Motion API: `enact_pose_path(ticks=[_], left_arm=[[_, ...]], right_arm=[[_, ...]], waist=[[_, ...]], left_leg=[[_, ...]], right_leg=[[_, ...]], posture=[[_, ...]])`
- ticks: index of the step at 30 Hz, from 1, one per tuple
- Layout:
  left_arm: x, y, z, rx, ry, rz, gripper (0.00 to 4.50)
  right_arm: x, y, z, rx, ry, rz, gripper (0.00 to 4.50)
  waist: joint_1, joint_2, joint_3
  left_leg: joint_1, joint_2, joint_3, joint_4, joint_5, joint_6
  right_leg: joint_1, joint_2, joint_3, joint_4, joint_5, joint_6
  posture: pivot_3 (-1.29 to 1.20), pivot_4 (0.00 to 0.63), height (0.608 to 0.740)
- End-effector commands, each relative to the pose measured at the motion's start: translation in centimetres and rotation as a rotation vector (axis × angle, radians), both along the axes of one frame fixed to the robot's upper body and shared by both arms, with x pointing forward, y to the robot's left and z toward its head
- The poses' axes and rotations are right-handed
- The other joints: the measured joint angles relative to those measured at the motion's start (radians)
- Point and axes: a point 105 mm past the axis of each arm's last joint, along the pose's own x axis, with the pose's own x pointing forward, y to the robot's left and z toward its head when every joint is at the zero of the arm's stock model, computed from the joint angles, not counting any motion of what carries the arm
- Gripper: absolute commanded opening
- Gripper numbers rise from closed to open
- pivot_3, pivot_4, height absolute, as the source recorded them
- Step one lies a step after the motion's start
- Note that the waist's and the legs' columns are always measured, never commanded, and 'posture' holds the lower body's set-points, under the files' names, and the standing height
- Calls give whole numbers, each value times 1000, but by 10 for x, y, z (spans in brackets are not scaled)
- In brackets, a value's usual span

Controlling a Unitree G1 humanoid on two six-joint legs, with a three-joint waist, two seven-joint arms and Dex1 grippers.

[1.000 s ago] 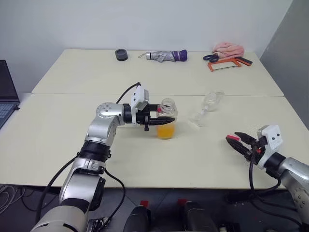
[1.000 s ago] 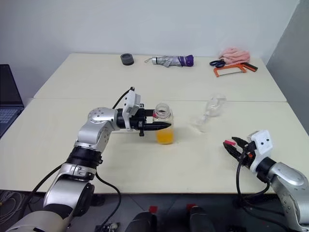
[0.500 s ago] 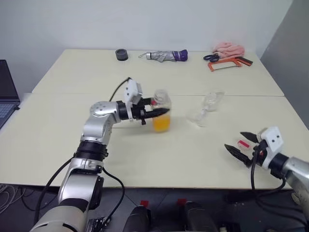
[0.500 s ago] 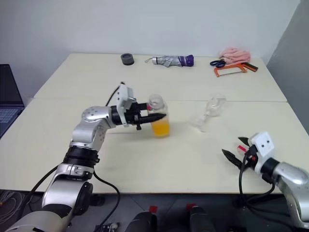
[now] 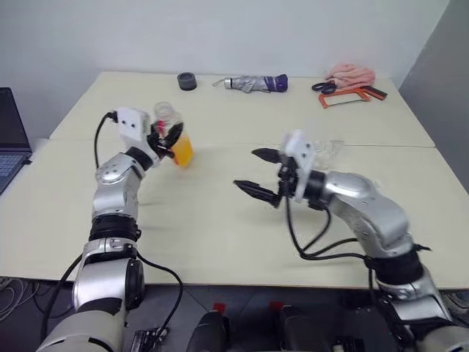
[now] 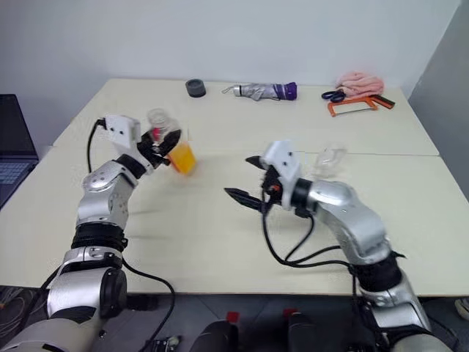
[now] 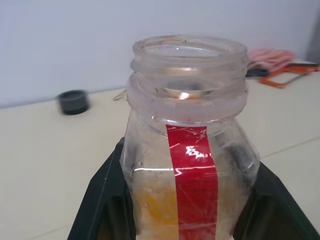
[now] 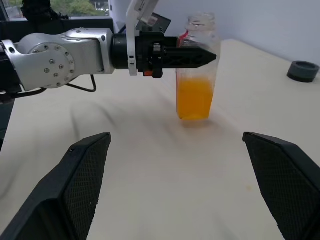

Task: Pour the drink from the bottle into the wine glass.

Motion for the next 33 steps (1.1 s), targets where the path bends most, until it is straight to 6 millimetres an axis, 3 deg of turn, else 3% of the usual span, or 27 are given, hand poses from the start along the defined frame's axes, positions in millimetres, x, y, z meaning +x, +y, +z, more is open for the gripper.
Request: enact_pose_path(ticks=[1,11,19,33], left_arm=[[2,13,26,-4,-94,85,1797],[7,34,-1,-42,-14,210,1797],[6,30,-13,3,5,192,4419],[-6,29,-55,51,56,242,4468]], right_arm=[[3,9,7,-15,-56,8,4500],[3,24,14,-17,-90,48,4500],[2,22,12,-19,-81,43,4500],[-14,11,-3,-38,-27,69,4500]], waist=[[7,-1,0],[2,-1,-1],[1,-1,-1],[1,-1,-1]], left_leg=[[0,0,0,0,0,0],[0,-1,1,0,0,0],[0,-1,1,0,-2,3],[0,0,1,-1,-2,4]], right_leg=[[0,-1,0,0,0,0],[-1,0,-1,0,0,0],[-1,1,-1,1,0,0],[-1,0,0,1,0,0]], posture=[[0,150,740],[0,150,740],[0,150,740],[0,150,740]])
